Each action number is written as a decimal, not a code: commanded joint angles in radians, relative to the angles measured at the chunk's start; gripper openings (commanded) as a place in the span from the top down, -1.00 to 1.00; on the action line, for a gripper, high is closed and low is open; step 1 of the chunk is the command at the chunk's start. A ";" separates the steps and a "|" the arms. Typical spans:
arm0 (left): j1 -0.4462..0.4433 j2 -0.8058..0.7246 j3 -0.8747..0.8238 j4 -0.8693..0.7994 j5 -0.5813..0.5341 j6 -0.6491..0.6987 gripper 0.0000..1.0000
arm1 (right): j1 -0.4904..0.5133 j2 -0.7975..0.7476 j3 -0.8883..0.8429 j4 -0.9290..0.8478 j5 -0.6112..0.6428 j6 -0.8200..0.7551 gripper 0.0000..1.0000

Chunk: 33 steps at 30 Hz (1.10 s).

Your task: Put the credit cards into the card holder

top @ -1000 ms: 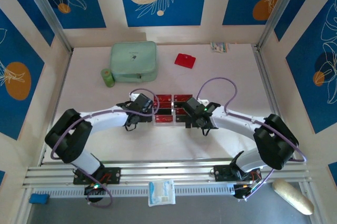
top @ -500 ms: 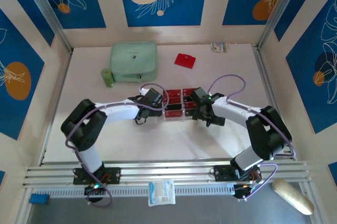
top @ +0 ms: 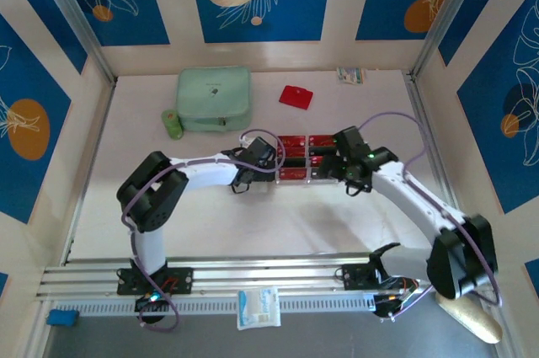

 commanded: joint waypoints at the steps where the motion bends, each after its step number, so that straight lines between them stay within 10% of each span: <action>1: -0.019 0.037 0.048 0.012 0.013 -0.018 -1.00 | -0.066 -0.077 -0.001 -0.054 -0.096 -0.046 -0.99; 20: -0.112 0.260 0.388 -0.077 0.023 -0.039 -1.00 | -0.311 -0.186 -0.018 0.006 -0.416 -0.091 -1.00; 33: -0.087 0.050 0.237 -0.080 -0.045 0.003 -1.00 | -0.309 -0.101 -0.187 0.202 -0.536 -0.025 -0.97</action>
